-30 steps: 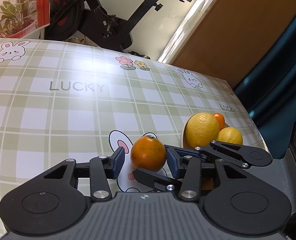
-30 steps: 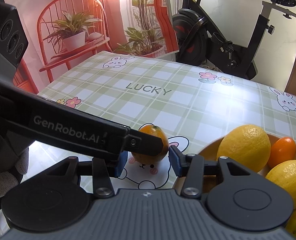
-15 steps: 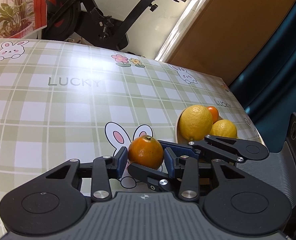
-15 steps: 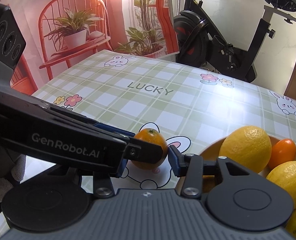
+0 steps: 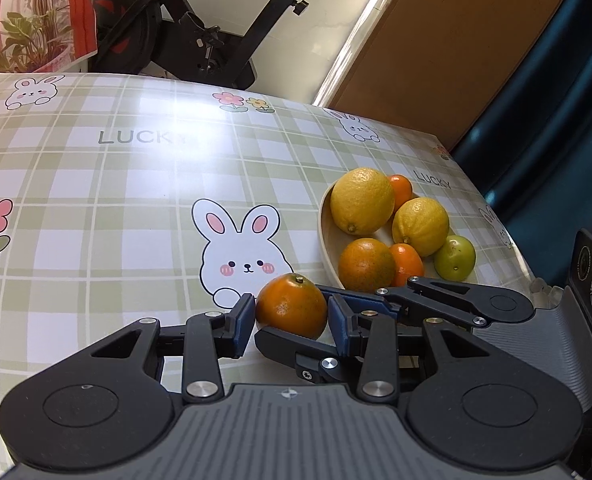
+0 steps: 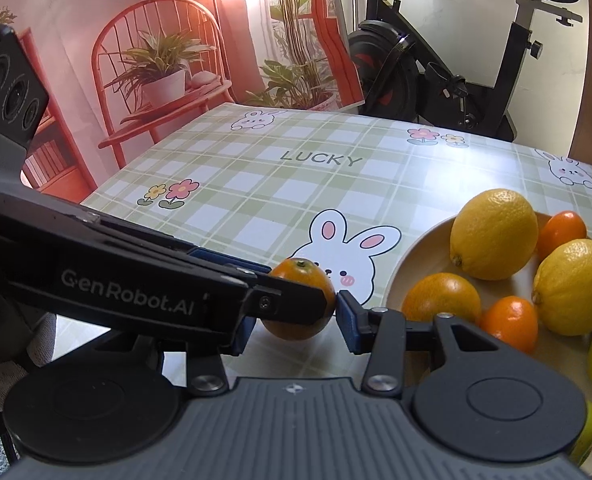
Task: Organize fruits
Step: 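Carry the orange with the left tool onto the plate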
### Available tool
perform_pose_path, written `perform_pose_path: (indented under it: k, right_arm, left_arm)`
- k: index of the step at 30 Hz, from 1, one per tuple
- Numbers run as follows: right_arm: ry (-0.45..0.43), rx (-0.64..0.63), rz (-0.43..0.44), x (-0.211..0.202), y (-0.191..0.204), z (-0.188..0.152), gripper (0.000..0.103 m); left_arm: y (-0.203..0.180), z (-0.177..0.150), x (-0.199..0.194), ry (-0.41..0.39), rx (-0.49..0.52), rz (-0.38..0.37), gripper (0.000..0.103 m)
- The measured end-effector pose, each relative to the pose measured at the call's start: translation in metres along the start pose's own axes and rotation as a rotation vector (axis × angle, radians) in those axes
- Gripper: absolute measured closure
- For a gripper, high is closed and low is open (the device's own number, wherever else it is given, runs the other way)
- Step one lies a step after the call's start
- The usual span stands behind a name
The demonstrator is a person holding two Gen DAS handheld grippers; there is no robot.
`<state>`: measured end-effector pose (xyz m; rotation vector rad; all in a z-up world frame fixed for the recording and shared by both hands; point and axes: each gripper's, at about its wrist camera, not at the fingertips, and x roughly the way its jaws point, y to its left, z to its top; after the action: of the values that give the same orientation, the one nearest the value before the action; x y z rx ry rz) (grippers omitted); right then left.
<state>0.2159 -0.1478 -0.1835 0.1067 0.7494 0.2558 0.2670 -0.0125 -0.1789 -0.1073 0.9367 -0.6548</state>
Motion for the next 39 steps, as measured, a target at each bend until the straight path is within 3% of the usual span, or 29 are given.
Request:
perform_pose_path:
  k: [19,39]
  right_arm:
    - [-0.069,0.056,0.015,-0.04,-0.013,-0.007,0.057]
    - [-0.131,0.081,-0.04,-0.077,-0.031,-0.004,0.057]
  left_arm:
    - [-0.035,0.001,-0.01,-0.023,0.067,0.034,0.061]
    - [-0.071,0.016,-0.007,-0.053,0.124,-0.013,0.061]
